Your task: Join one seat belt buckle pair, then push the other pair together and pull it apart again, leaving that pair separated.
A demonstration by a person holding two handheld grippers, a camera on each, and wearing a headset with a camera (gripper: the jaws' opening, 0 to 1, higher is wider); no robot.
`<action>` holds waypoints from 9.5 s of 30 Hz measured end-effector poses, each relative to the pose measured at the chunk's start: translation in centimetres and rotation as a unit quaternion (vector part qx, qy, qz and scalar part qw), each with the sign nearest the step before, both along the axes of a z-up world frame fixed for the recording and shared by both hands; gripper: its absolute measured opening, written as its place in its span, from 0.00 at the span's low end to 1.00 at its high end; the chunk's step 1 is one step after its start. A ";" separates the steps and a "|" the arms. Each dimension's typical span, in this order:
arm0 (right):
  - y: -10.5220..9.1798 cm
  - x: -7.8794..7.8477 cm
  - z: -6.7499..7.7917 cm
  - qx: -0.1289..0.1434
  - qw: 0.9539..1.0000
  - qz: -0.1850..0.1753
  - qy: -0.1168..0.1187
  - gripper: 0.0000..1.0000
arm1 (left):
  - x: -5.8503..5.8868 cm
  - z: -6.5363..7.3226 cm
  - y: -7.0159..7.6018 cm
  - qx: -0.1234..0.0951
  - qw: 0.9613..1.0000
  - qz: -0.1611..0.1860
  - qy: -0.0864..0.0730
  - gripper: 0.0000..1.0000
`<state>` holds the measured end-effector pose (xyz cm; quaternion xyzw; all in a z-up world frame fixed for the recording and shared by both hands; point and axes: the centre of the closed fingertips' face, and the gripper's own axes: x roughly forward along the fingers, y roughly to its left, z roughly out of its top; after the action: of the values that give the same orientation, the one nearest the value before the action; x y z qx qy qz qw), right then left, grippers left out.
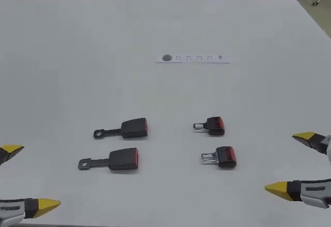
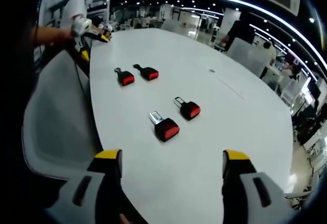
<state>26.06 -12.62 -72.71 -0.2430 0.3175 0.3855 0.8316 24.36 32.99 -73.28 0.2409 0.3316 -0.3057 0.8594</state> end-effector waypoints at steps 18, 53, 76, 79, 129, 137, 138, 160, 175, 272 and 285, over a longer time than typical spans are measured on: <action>2.8 1.1 -2.0 -0.051 0.990 0.129 0.002 0.67 | 3.3 -2.1 -4.7 0.037 0.994 -0.094 0.037 0.84; 6.4 5.7 -10.3 -0.100 0.958 0.254 0.084 0.45 | 7.3 -9.7 -11.8 0.078 0.956 -0.260 0.114 0.51; 6.6 5.7 -11.9 -0.147 0.934 0.302 0.123 0.34 | 7.0 -11.1 -12.5 0.106 0.935 -0.308 0.139 0.34; 6.6 5.8 -11.9 -0.144 0.935 0.300 0.123 0.34 | 6.9 -11.1 -12.5 0.111 0.934 -0.309 0.138 0.33; 9.2 5.2 -11.8 -0.103 0.953 0.262 0.110 0.35 | 6.7 -11.3 -12.9 0.159 0.909 -0.343 0.176 0.34; 11.9 4.2 -11.9 -0.100 0.948 0.284 0.099 0.34 | 6.7 -11.4 -12.9 0.168 0.906 -0.345 0.177 0.34; 12.3 4.1 -11.8 -0.098 0.949 0.285 0.098 0.34 | 6.7 -11.4 -12.9 0.169 0.905 -0.347 0.177 0.34; 20.9 4.1 -11.7 -0.083 0.949 0.294 0.083 0.34 | 6.7 -11.4 -13.0 0.183 0.901 -0.348 0.181 0.33; 23.2 4.8 -11.7 -0.087 0.952 0.283 0.075 0.35 | 6.8 -11.5 -13.0 0.190 0.901 -0.343 0.184 0.33; 26.4 4.8 -11.5 -0.027 0.961 0.261 0.084 0.35 | 6.8 -11.4 -12.8 0.156 0.914 -0.328 0.180 0.34; 26.5 4.8 -11.5 -0.013 0.966 0.253 0.058 0.36 | 6.8 -11.4 -12.8 0.150 0.919 -0.315 0.182 0.34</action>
<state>30.89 13.89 -84.20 -0.3033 0.2987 0.5923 0.6841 31.12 20.22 -84.65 0.3991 0.4318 -0.5456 0.5972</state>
